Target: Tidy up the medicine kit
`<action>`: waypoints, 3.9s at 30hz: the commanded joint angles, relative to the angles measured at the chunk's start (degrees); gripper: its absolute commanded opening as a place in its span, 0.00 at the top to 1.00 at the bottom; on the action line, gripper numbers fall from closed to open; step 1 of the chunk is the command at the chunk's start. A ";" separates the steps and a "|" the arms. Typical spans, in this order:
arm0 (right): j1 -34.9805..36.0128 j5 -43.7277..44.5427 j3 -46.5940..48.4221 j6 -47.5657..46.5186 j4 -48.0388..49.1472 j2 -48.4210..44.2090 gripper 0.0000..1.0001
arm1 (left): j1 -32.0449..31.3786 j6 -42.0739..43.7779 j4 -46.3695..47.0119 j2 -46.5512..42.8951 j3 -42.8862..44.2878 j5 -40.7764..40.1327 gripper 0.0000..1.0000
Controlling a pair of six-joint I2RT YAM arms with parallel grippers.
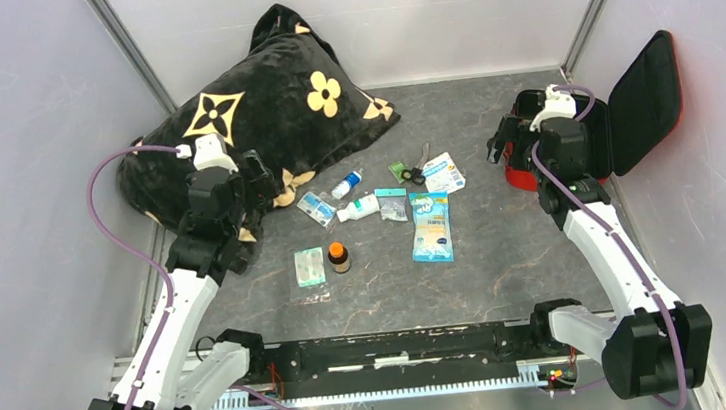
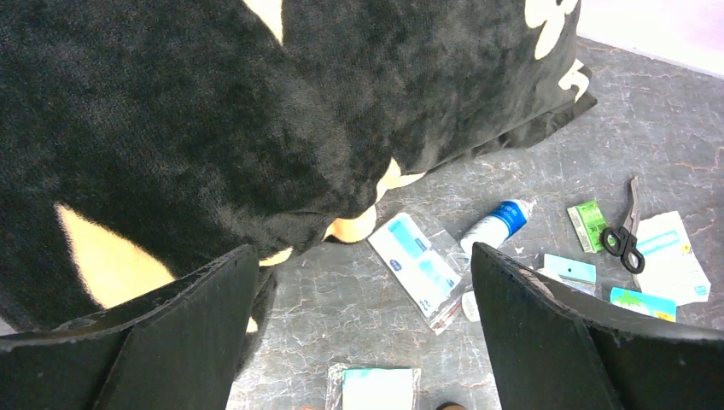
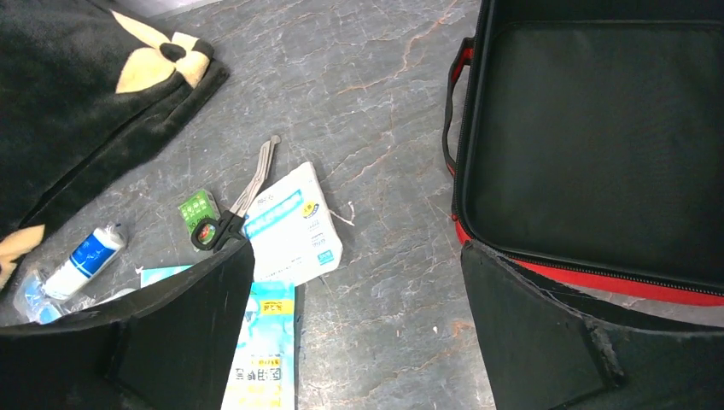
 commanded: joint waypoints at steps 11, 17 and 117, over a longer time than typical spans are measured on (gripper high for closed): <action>-0.21 -6.30 -1.14 -8.40 7.25 2.74 0.05 | 0.40 1.83 1.58 -0.70 1.92 -0.08 0.00; 9.58 -15.10 -7.30 -12.91 16.60 3.26 0.04 | 0.40 1.82 1.47 -2.33 1.16 0.58 0.00; 17.79 20.30 17.93 -19.44 -0.50 18.24 0.65 | -4.23 2.01 1.83 -2.42 0.89 2.66 0.00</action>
